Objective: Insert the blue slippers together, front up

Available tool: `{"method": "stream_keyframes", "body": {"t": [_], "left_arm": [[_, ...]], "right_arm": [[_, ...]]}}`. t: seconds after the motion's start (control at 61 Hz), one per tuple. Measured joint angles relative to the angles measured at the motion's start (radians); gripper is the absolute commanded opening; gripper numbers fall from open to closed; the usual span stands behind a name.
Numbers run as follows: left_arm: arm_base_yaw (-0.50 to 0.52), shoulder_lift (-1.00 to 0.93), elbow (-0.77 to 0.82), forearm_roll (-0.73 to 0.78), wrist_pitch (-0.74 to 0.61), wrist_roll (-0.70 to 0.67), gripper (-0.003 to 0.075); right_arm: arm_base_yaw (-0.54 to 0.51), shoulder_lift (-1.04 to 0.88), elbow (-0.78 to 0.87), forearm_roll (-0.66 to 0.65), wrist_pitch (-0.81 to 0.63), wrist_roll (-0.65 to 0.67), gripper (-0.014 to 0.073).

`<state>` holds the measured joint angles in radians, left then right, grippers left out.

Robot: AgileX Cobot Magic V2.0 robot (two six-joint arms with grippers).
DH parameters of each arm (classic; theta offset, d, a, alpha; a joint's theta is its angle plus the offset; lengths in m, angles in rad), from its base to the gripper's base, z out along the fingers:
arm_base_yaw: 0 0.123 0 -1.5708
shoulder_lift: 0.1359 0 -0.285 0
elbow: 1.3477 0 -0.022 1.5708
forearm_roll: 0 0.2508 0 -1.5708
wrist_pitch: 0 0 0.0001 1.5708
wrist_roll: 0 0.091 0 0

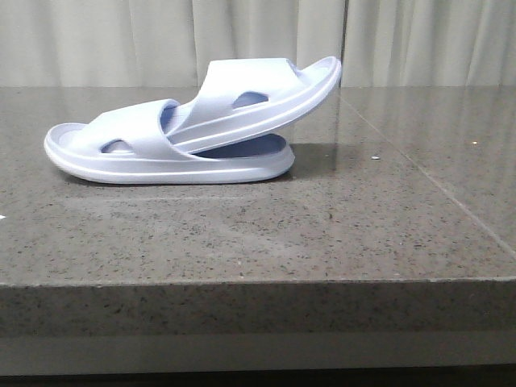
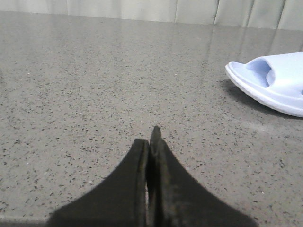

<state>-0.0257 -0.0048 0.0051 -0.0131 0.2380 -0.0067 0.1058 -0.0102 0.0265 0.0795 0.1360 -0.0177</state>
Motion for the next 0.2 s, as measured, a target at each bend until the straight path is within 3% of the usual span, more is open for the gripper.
{"method": "stream_keyframes", "body": {"t": [0.197], "left_arm": [[0.0, 0.0, 0.0, 0.0, 0.0, 0.0, -0.0019]], "right_arm": [[0.0, 0.0, 0.0, 0.0, 0.0, 0.002, -0.006]]}}
